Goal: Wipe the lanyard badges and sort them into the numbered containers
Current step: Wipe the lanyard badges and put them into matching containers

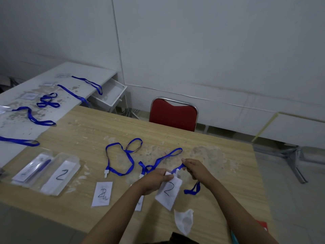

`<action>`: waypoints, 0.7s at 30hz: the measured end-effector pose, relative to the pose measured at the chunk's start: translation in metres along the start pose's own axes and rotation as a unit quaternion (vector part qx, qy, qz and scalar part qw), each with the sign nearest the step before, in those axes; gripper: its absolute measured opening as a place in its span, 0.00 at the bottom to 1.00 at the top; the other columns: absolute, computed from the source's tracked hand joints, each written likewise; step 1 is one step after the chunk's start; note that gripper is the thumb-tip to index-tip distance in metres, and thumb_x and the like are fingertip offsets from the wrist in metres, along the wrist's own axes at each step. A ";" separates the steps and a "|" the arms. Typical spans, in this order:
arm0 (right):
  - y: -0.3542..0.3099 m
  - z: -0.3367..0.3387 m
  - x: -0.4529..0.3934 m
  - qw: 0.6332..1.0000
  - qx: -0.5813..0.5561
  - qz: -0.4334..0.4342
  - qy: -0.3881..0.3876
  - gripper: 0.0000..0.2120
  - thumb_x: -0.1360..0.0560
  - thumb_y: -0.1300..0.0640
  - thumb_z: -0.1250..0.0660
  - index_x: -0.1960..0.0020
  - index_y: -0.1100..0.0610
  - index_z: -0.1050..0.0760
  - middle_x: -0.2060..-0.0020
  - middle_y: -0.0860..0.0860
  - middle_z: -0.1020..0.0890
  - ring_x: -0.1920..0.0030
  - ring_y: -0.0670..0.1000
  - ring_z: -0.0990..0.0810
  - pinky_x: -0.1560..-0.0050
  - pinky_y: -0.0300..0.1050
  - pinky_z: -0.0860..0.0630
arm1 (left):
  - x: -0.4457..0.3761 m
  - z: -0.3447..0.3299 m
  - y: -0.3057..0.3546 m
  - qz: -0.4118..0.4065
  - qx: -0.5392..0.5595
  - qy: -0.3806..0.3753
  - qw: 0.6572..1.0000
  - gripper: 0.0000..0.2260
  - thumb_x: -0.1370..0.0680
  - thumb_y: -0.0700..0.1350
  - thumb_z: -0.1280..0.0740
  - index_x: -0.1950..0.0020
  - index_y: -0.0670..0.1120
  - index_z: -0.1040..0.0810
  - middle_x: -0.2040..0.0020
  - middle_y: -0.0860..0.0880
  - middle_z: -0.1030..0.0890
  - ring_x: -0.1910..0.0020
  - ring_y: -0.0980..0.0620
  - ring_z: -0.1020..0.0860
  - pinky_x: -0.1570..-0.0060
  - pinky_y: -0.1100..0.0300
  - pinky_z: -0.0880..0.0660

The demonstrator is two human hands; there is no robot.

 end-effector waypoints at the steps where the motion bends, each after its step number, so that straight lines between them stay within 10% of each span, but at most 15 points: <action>1: -0.001 0.000 0.001 1.000 -0.003 0.000 -0.002 0.21 0.18 0.44 0.42 0.64 0.55 0.27 0.75 0.47 0.36 0.77 0.45 0.42 0.75 0.37 0.43 | 0.001 0.000 0.001 0.005 0.012 -0.010 1.000 0.07 0.20 0.46 0.35 0.49 0.43 0.22 0.55 0.50 0.17 0.57 0.56 0.19 0.62 0.65 0.24; 9: -0.001 -0.006 0.009 0.976 -0.204 -0.079 -0.004 0.17 0.18 0.52 0.43 0.63 0.57 0.27 0.74 0.48 0.39 0.74 0.47 0.45 0.69 0.44 0.44 | -0.001 0.001 0.009 -0.048 0.139 0.011 0.989 0.12 0.18 0.44 0.40 0.36 0.42 0.25 0.41 0.42 0.20 0.42 0.45 0.21 0.44 0.53 0.24; 21: 0.005 -0.060 0.049 0.973 -0.222 -0.017 -0.061 0.14 0.16 0.52 0.45 0.45 0.61 0.26 0.70 0.48 0.37 0.74 0.46 0.42 0.70 0.40 0.38 | -0.006 0.023 0.025 -0.153 0.415 0.159 0.883 0.15 0.17 0.43 0.43 0.32 0.39 0.30 0.40 0.39 0.21 0.49 0.46 0.19 0.57 0.54 0.17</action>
Point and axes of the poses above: each hand's wrist, its own x-axis away from the middle knuckle, its own z-axis out of the back of the hand, y = z × x, the point moved 3 cm from there along -x, towards the middle knuckle
